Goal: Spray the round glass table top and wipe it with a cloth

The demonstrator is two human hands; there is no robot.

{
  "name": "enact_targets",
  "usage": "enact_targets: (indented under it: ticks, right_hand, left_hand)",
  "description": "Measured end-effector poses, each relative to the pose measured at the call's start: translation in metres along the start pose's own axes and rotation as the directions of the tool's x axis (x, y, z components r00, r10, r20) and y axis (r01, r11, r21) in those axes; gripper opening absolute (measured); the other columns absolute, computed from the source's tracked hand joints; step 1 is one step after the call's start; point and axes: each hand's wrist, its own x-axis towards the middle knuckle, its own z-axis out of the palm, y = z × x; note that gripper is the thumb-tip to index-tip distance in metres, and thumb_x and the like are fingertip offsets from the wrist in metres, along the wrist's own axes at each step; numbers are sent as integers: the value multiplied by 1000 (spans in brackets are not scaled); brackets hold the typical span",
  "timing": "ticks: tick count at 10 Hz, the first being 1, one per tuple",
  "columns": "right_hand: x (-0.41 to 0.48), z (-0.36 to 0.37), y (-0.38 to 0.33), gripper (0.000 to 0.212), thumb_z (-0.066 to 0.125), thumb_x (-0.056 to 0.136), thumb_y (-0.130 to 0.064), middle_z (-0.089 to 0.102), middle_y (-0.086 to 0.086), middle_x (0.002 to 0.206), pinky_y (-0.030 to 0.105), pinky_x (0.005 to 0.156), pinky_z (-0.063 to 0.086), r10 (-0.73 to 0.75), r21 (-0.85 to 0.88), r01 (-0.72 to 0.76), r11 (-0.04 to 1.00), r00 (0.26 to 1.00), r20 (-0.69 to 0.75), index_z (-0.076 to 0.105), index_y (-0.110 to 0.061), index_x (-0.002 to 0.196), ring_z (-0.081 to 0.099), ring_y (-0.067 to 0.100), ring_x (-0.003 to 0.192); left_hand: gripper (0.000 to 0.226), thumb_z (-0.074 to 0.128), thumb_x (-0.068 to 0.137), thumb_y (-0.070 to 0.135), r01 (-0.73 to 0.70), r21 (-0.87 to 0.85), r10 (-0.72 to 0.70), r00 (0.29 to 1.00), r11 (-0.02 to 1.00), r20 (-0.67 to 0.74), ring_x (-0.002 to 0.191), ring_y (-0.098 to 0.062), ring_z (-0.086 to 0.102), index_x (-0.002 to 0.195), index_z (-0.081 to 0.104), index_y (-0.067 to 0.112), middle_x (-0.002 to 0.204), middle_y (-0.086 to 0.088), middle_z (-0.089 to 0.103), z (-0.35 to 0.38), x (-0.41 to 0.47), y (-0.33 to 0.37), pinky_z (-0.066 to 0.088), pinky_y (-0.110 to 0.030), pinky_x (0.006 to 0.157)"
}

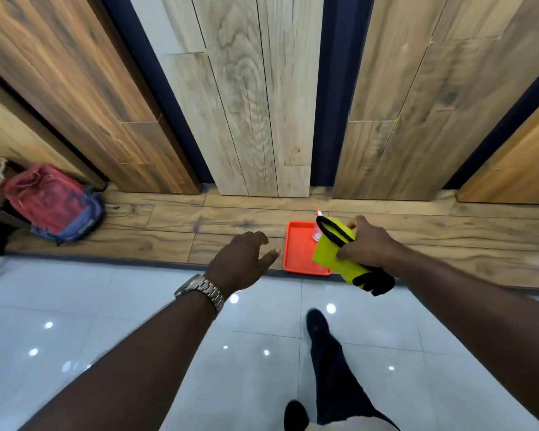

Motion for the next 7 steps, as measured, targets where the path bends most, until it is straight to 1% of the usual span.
enact_targets:
  ticks: [1, 2, 3, 4, 5, 6, 7]
  right_hand:
    - [98, 4, -12, 72, 86, 81, -33, 63, 14, 119, 37, 78, 55, 30, -25, -29, 999, 999, 30, 45, -16, 137, 62, 31, 101]
    - [157, 7, -20, 76, 84, 81, -32, 62, 15, 121, 34, 75, 50, 57, -33, -55, 998, 997, 44, 44, -14, 143, 60, 31, 100]
    - [233, 12, -37, 86, 79, 88, -29, 59, 20, 133, 31, 79, 44, 62, -42, -59, 997, 995, 72, 34, -9, 158, 60, 37, 118]
    - [271, 19, -44, 84, 73, 97, -33, 55, 25, 144, 30, 84, 40, 67, -60, -62, 996, 995, 79, 28, -7, 163, 56, 40, 132]
    - [301, 31, -41, 84, 66, 102, -41, 54, 29, 144, 37, 90, 49, 73, -207, -43, 977, 987, 141, 21, -8, 164, 58, 47, 128]
    - [311, 36, -38, 79, 66, 102, -36, 59, 30, 136, 37, 82, 49, 69, -224, -26, 974, 980, 187, 24, -5, 162, 62, 46, 120]
    - [311, 28, -41, 71, 65, 103, -34, 67, 22, 126, 36, 77, 48, 65, -199, -20, 980, 972, 224, 31, -5, 159, 65, 38, 109]
  left_hand:
    - [53, 51, 100, 59, 48, -28, -46, 998, 998, 47, 126, -22, 54, 133, 58, 18, 133, -5, 62, 10, 78, -17, 49, -41, 102]
    - [52, 53, 101, 57, 100, -61, -94, 991, 993, 91, 127, -23, 54, 133, 58, 16, 134, -5, 62, 13, 124, -23, 47, -41, 104]
    - [52, 53, 101, 55, 146, -74, -133, 980, 987, 149, 125, -24, 56, 134, 58, 15, 134, -6, 63, 14, 187, -30, 48, -42, 103]
    - [51, 54, 101, 54, 178, -114, -160, 975, 977, 155, 124, -24, 57, 134, 59, 15, 133, -7, 63, 13, 221, -35, 48, -42, 103]
    - [51, 53, 101, 55, 205, -135, -179, 967, 969, 183, 124, -24, 57, 135, 59, 17, 133, -6, 63, 17, 246, -41, 49, -43, 103]
    - [53, 51, 101, 57, 218, -143, -186, 961, 965, 206, 124, -23, 56, 136, 59, 17, 133, -5, 63, 17, 259, -47, 49, -43, 103]
    - [53, 52, 102, 55, 229, -147, -194, 956, 962, 219, 122, -24, 58, 137, 58, 16, 135, -6, 63, 15, 272, -54, 50, -43, 102]
